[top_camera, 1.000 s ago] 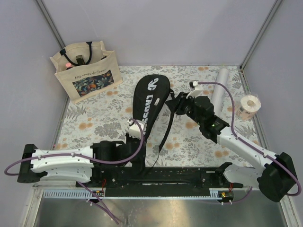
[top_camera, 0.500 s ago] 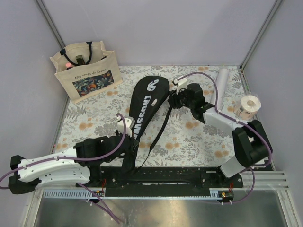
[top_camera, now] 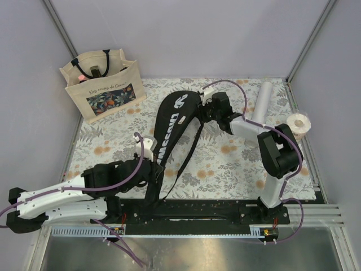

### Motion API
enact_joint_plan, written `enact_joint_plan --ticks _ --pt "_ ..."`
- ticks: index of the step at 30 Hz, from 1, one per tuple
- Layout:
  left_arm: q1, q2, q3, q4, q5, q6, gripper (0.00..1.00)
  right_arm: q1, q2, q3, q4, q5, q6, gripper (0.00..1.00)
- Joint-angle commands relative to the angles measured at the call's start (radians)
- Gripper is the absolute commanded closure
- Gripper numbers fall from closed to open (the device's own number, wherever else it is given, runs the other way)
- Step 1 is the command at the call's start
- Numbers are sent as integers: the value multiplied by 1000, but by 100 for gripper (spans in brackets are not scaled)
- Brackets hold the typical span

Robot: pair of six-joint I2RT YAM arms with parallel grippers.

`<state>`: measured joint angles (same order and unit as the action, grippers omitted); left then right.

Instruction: Pack up the badminton gear

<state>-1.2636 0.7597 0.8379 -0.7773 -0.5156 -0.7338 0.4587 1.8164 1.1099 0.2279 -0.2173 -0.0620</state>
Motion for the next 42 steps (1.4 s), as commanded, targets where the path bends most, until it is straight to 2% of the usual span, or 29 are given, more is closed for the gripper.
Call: enact_joint_plan --ticks 1,6,13,16,20,23,35,39,41,42 --pt "4 -54 73 53 6 -6 100 -14 72 168 -116 96 -28 59" --pt "6 -66 67 38 11 -18 100 -15 110 221 -157 275 -110 60" --pt "6 -79 58 36 11 -30 100 -28 139 272 -197 299 -84 61" --pt "6 -85 55 35 6 -35 100 -28 115 271 -223 193 -52 58" --pt "6 -86 56 29 -3 -36 100 -28 21 196 -266 -34 20 41" --pt "6 -88 69 24 2 -36 100 -28 8 160 -250 -89 117 33" --pt "6 -125 79 6 -9 -52 100 -26 109 134 -93 -76 392 36" --pt "6 -141 76 1 -9 -58 100 -26 133 146 -97 11 452 38" --pt "6 -148 76 0 -11 -56 100 -26 132 140 -90 54 462 42" --pt "6 -148 79 -5 -14 -56 100 -26 129 134 -82 71 464 48"
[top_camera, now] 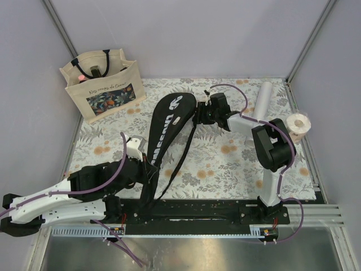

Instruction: Pack up the badminton gear

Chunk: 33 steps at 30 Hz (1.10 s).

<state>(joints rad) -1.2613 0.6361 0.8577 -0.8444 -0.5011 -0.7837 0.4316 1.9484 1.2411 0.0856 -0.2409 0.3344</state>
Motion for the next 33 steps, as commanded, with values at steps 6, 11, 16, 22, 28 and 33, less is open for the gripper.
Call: enact_joint_plan --ticks 6,11,16,22,28,33 --pt "3 -35 61 7 -47 -8 100 -1 -29 14 26 231 107 93" --pt "3 -68 44 -24 -54 -15 100 -11 -11 63 6 308 163 96" --pt "3 -90 41 -56 -65 -26 100 -13 -8 54 31 356 190 99" --pt "3 -108 41 -42 -57 -25 100 -10 35 87 14 385 239 99" --pt "3 -139 26 18 -30 -11 100 -2 81 141 -6 218 276 79" --pt "3 -141 26 30 -34 -9 100 2 61 112 -15 215 244 69"
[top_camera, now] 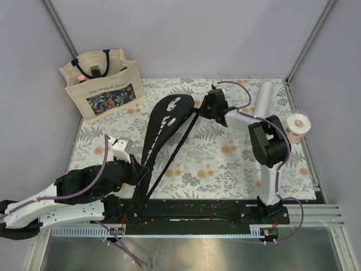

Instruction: Pack up the badminton gear

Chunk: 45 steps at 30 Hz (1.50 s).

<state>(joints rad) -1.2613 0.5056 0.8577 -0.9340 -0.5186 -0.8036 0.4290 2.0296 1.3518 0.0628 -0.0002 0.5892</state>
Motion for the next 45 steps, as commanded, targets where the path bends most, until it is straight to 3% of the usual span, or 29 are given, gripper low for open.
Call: enact_joint_plan --ticks 1,7,10,21,24,27,29,33,45 --pt "3 -6 29 121 -18 12 100 5 -35 -11 5 -21 -29 64" --pt "3 25 49 118 -18 17 100 5 -196 -135 58 -27 -253 54" --pt "3 42 58 118 -20 21 100 5 -235 -146 52 -58 -380 54" --pt "3 76 87 113 -31 21 100 36 -295 -289 308 -343 -798 58" --pt "3 74 93 112 -44 21 100 37 -269 -214 179 -264 -689 57" --pt "3 71 81 110 -72 21 100 34 -255 -183 98 -231 -484 50" --pt "3 71 75 101 -81 11 100 33 -253 -209 124 -288 -383 44" --pt "3 74 73 103 -64 0 100 33 -237 -279 236 -323 -214 43" --pt "3 80 64 103 -67 -14 100 33 -186 -430 388 -300 33 38"
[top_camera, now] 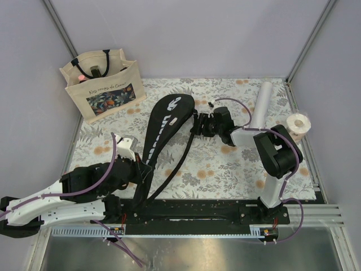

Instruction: Pack up the badminton gear

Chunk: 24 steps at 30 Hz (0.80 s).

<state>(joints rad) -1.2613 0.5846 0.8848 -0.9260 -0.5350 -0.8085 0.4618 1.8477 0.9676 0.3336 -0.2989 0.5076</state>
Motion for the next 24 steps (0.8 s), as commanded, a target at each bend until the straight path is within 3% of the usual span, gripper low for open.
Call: enact_joint_plan --ticks 1,9,15,17,21,24 --pt "3 1 36 101 -49 -9 100 0 4 -59 145 -8 138 38" --pt "3 8 22 130 -51 -9 100 12 91 -122 392 -65 316 39" --pt "3 0 8 144 -57 -14 100 12 146 -127 541 -106 400 45" --pt "3 1 5 145 -59 -11 100 12 160 -130 588 -134 420 56" --pt "3 15 2 138 -69 0 100 6 108 -176 654 -158 447 99" --pt "3 35 0 118 -86 8 100 3 1 -196 612 -164 433 100"
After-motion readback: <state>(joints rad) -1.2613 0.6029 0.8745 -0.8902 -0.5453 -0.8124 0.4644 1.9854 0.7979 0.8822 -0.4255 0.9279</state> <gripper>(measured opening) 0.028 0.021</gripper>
